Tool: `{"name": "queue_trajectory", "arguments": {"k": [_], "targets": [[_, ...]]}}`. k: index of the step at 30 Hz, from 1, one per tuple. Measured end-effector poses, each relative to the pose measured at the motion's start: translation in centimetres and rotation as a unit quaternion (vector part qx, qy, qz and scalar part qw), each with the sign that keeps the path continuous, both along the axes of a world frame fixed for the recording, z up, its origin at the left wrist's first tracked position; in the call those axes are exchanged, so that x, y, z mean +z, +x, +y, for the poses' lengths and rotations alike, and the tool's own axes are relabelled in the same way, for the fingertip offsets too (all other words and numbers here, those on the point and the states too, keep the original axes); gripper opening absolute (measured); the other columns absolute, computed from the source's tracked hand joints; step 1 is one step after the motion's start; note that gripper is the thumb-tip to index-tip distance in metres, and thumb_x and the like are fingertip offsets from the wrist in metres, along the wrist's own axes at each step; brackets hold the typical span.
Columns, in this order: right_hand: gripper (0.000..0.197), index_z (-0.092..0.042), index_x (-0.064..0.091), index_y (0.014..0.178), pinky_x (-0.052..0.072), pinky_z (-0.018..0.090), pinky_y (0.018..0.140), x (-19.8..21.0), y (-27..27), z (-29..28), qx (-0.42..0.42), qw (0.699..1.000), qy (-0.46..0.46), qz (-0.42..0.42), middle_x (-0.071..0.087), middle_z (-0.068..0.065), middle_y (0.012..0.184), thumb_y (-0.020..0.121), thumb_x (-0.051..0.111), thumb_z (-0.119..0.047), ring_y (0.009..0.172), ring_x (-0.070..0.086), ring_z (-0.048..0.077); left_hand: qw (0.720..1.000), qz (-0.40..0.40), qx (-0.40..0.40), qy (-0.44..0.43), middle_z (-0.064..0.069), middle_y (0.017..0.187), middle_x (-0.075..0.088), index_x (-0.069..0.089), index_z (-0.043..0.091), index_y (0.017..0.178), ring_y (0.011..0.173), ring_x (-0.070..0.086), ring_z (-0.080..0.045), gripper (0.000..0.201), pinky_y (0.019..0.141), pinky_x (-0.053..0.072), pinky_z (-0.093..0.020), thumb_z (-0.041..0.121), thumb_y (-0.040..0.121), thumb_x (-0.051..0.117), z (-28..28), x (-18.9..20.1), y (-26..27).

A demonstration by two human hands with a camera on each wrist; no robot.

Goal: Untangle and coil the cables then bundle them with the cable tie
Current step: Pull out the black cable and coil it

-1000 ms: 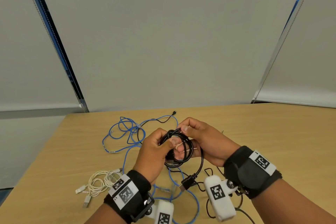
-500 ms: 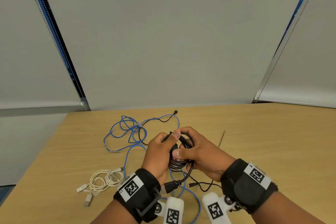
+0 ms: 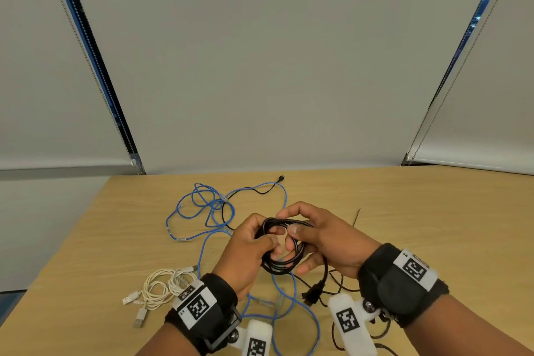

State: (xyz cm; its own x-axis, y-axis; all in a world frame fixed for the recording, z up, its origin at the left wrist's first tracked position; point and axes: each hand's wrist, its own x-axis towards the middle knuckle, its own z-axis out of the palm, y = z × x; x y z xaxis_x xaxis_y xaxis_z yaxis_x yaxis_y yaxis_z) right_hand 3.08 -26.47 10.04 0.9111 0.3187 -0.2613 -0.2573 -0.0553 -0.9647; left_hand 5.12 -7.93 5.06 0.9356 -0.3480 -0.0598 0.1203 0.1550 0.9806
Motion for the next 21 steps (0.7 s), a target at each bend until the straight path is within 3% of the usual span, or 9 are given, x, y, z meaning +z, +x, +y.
{"name": "queue_trajectory", "arguments": {"k": [2, 4, 7, 11, 14, 16, 18, 21], "targets": [[0.015, -0.017, 0.058, 0.117, 0.063, 0.035, 0.060, 0.0, 0.2, -0.5, -0.001, 1.000, -0.006, 0.023, 0.068, 0.009, 0.082, 0.103, 0.055, -0.019, 0.081, 0.071, 0.030, 0.998, -0.034, -0.022, 0.045, -0.009, 0.085, 0.067, 0.056, 0.008, 0.095, 0.072, 0.053, -0.022, 0.011, 0.071, 0.047, -0.033, -0.002, 0.093, 0.055, 0.4, -0.2, -0.1], [0.013, -0.014, 0.057, 0.112, 0.063, 0.035, 0.060, 0.0, 0.4, -1.1, 0.019, 0.999, -0.003, 0.041, 0.070, 0.013, 0.087, 0.102, 0.057, -0.022, 0.083, 0.072, 0.033, 0.996, -0.044, -0.053, 0.060, -0.003, 0.077, 0.063, 0.059, 0.011, 0.094, 0.069, 0.051, -0.017, 0.005, 0.068, 0.046, -0.026, 0.016, 0.093, 0.058, 0.8, 0.0, -0.2], [0.015, -0.013, 0.061, 0.107, 0.064, 0.034, 0.062, -0.1, 0.5, -2.1, 0.075, 0.995, 0.034, 0.059, 0.072, 0.024, 0.099, 0.099, 0.062, -0.026, 0.083, 0.075, 0.030, 0.991, -0.055, -0.089, 0.078, 0.001, 0.067, 0.054, 0.066, 0.018, 0.088, 0.059, 0.048, -0.012, 0.028, 0.062, 0.043, -0.021, 0.042, 0.095, 0.054, 1.2, 0.3, -0.4], [0.020, -0.007, 0.064, 0.105, 0.065, 0.037, 0.064, -0.8, 0.6, -3.2, 0.104, 0.980, 0.149, 0.075, 0.069, 0.032, 0.107, 0.096, 0.068, -0.024, 0.085, 0.077, 0.034, 0.993, -0.017, -0.117, 0.016, 0.000, 0.065, 0.051, 0.063, 0.019, 0.081, 0.054, 0.042, -0.013, 0.026, 0.059, 0.038, -0.027, 0.039, 0.096, 0.056, 1.5, 0.6, -0.7], [0.027, -0.006, 0.062, 0.104, 0.063, 0.036, 0.056, -1.7, 0.4, -3.2, 0.058, 0.970, 0.214, 0.095, 0.070, 0.024, 0.094, 0.090, 0.076, -0.024, 0.069, 0.076, 0.027, 0.986, 0.038, -0.133, -0.095, -0.002, 0.075, 0.055, 0.065, 0.015, 0.085, 0.058, 0.049, -0.014, 0.023, 0.063, 0.048, -0.031, 0.037, 0.091, 0.064, 1.4, 0.4, -0.9], [0.027, -0.006, 0.062, 0.102, 0.061, 0.032, 0.050, -2.4, 0.3, -2.8, 0.035, 0.966, 0.231, 0.106, 0.068, 0.016, 0.082, 0.088, 0.078, -0.023, 0.057, 0.072, 0.021, 0.981, 0.044, -0.126, -0.139, 0.000, 0.081, 0.057, 0.072, 0.015, 0.104, 0.066, 0.054, -0.014, 0.026, 0.071, 0.052, -0.034, 0.036, 0.091, 0.065, 1.0, 0.5, -1.0], [0.018, -0.008, 0.066, 0.100, 0.057, 0.028, 0.045, -3.2, 0.2, -2.1, 0.021, 0.968, 0.217, 0.125, 0.066, 0.015, 0.078, 0.092, 0.072, -0.024, 0.050, 0.068, 0.018, 0.979, 0.038, -0.118, -0.164, -0.004, 0.094, 0.060, 0.069, 0.015, 0.123, 0.074, 0.057, -0.015, 0.035, 0.077, 0.051, -0.037, 0.033, 0.094, 0.062, 0.6, 0.5, -0.9], [0.018, -0.009, 0.065, 0.108, 0.053, 0.027, 0.044, -3.9, -0.1, -1.4, 0.003, 0.974, 0.160, 0.161, 0.064, 0.014, 0.082, 0.099, 0.062, -0.024, 0.050, 0.063, 0.016, 0.984, 0.011, -0.103, -0.145, -0.004, 0.125, 0.068, 0.063, 0.000, 0.105, 0.078, 0.062, -0.017, 0.034, 0.080, 0.052, -0.038, 0.033, 0.097, 0.059, 0.4, 0.4, -0.6]]}}
